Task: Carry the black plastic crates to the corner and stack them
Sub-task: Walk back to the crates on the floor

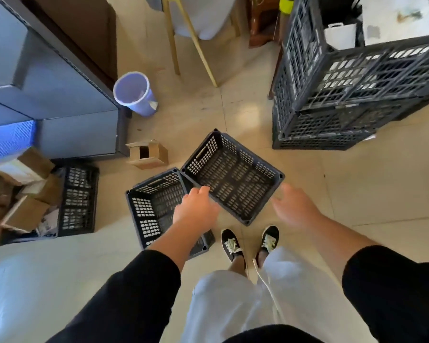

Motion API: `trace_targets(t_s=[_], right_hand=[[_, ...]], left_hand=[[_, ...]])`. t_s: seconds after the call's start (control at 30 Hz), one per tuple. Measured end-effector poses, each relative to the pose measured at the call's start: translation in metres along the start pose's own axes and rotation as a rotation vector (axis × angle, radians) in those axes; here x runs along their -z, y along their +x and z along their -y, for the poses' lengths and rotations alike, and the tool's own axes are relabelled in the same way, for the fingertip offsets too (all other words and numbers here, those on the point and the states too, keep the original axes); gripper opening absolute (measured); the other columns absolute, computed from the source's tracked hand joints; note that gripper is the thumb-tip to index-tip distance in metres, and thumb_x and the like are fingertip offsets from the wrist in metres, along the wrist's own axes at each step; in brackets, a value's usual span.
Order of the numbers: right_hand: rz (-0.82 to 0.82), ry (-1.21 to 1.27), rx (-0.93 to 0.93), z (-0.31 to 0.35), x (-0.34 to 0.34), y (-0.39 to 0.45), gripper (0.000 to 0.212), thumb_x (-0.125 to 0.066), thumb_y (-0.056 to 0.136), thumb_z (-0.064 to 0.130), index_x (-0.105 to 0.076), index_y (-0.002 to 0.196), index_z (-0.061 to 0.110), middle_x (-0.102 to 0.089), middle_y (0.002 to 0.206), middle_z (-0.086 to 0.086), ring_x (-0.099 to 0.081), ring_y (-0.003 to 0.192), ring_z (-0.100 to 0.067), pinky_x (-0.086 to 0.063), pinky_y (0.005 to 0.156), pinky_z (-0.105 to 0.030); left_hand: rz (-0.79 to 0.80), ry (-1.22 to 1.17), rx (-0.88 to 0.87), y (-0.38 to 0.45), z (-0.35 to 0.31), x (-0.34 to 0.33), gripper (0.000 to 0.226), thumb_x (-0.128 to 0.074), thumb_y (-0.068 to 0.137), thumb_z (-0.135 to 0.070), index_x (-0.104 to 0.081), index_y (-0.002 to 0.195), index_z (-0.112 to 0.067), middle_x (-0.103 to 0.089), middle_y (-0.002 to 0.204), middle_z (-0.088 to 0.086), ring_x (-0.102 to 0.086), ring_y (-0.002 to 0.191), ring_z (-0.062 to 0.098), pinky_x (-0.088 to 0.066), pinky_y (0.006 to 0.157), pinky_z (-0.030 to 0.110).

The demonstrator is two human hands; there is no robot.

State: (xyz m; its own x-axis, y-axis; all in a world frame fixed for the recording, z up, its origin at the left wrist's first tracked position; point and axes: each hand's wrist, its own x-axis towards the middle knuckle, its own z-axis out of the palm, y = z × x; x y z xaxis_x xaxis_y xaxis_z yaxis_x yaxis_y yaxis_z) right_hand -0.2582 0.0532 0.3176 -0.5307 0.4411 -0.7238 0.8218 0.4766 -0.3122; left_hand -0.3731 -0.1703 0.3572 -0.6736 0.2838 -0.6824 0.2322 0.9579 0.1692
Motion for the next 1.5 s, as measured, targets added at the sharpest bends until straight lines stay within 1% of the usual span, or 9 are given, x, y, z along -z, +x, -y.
trace_targets(t_s=[0.07, 0.2, 0.37, 0.67, 0.87, 1.0, 1.27, 1.37, 1.5], right_hand=[[0.001, 0.046, -0.042, 0.001, -0.002, 0.018, 0.058, -0.051, 0.105, 0.031, -0.039, 0.159, 0.014, -0.049, 0.155, -0.017, -0.052, 0.139, -0.038, -0.047, 0.106, -0.045], [0.007, 0.117, -0.118, 0.006, -0.012, 0.060, 0.051, -0.050, 0.106, 0.026, -0.042, 0.154, 0.011, -0.052, 0.149, -0.020, -0.056, 0.132, -0.039, -0.046, 0.086, -0.040], [0.029, 0.214, -0.215, 0.002, -0.041, 0.122, 0.049, -0.052, 0.107, 0.026, -0.042, 0.153, 0.010, -0.055, 0.148, -0.018, -0.061, 0.126, -0.037, -0.047, 0.081, -0.036], [0.003, 0.305, -0.458, -0.038, -0.123, 0.248, 0.055, -0.054, 0.107, 0.032, -0.040, 0.156, 0.010, -0.051, 0.155, -0.017, -0.059, 0.130, -0.039, -0.044, 0.081, -0.036], [0.018, 0.293, -0.570, -0.062, -0.181, 0.326, 0.054, -0.055, 0.106, 0.032, -0.042, 0.150, 0.005, -0.053, 0.150, -0.022, -0.057, 0.129, -0.043, -0.044, 0.085, -0.039], [0.001, 0.316, -0.651, -0.082, -0.214, 0.364, 0.058, -0.055, 0.105, 0.036, -0.039, 0.151, 0.005, -0.051, 0.152, -0.023, -0.054, 0.133, -0.045, -0.049, 0.103, -0.047], [-0.064, 0.386, -0.713, -0.109, -0.258, 0.415, 0.048, -0.055, 0.105, 0.028, -0.045, 0.142, 0.000, -0.058, 0.140, -0.026, -0.059, 0.126, -0.045, -0.047, 0.097, -0.048], [-0.098, 0.435, -0.731, -0.118, -0.266, 0.425, 0.042, -0.051, 0.109, 0.026, -0.046, 0.142, 0.000, -0.058, 0.141, -0.026, -0.058, 0.127, -0.046, -0.048, 0.098, -0.048], [-0.148, 0.601, -0.709, -0.126, -0.280, 0.430, 0.033, -0.053, 0.103, 0.022, -0.051, 0.130, 0.002, -0.066, 0.120, -0.022, -0.066, 0.108, -0.041, -0.055, 0.097, -0.053]], left_hand=[[0.023, 0.017, -0.010, 0.026, 0.001, 0.004, 0.060, -0.046, 0.107, -0.041, -0.034, 0.163, -0.025, -0.044, 0.160, 0.005, -0.045, 0.143, 0.032, -0.045, 0.111, 0.055], [0.057, 0.057, -0.002, 0.076, 0.007, 0.001, 0.058, -0.045, 0.106, -0.040, -0.036, 0.161, -0.022, -0.045, 0.159, 0.008, -0.046, 0.142, 0.034, -0.045, 0.110, 0.055], [0.096, 0.084, 0.000, 0.148, 0.017, -0.017, 0.060, -0.046, 0.107, -0.039, -0.034, 0.163, -0.023, -0.045, 0.159, 0.009, -0.046, 0.143, 0.035, -0.044, 0.112, 0.054], [0.181, 0.099, -0.024, 0.329, 0.063, -0.068, 0.059, -0.049, 0.108, -0.036, -0.036, 0.163, -0.019, -0.044, 0.161, 0.012, -0.051, 0.140, 0.036, -0.047, 0.111, 0.052], [0.131, 0.196, -0.017, 0.442, 0.096, -0.095, 0.054, -0.050, 0.107, -0.033, -0.042, 0.158, -0.016, -0.048, 0.156, 0.017, -0.053, 0.136, 0.040, -0.049, 0.105, 0.054], [0.081, 0.236, 0.014, 0.491, 0.108, -0.111, 0.058, -0.052, 0.105, -0.032, -0.041, 0.159, -0.015, -0.050, 0.155, 0.017, -0.053, 0.136, 0.042, -0.050, 0.107, 0.057], [-0.115, 0.109, 0.156, 0.573, 0.114, -0.127, 0.068, -0.059, 0.101, -0.026, -0.032, 0.161, -0.008, -0.039, 0.160, 0.022, -0.038, 0.146, 0.046, -0.039, 0.116, 0.058], [-0.082, 0.049, 0.208, 0.596, 0.115, -0.139, 0.061, -0.056, 0.102, -0.030, -0.038, 0.156, -0.008, -0.052, 0.148, 0.024, -0.053, 0.133, 0.048, -0.051, 0.105, 0.057], [-0.122, -0.011, 0.234, 0.615, 0.111, -0.149, 0.050, -0.051, 0.103, -0.033, -0.049, 0.146, -0.007, -0.064, 0.132, 0.021, -0.064, 0.114, 0.046, -0.057, 0.095, 0.055]])
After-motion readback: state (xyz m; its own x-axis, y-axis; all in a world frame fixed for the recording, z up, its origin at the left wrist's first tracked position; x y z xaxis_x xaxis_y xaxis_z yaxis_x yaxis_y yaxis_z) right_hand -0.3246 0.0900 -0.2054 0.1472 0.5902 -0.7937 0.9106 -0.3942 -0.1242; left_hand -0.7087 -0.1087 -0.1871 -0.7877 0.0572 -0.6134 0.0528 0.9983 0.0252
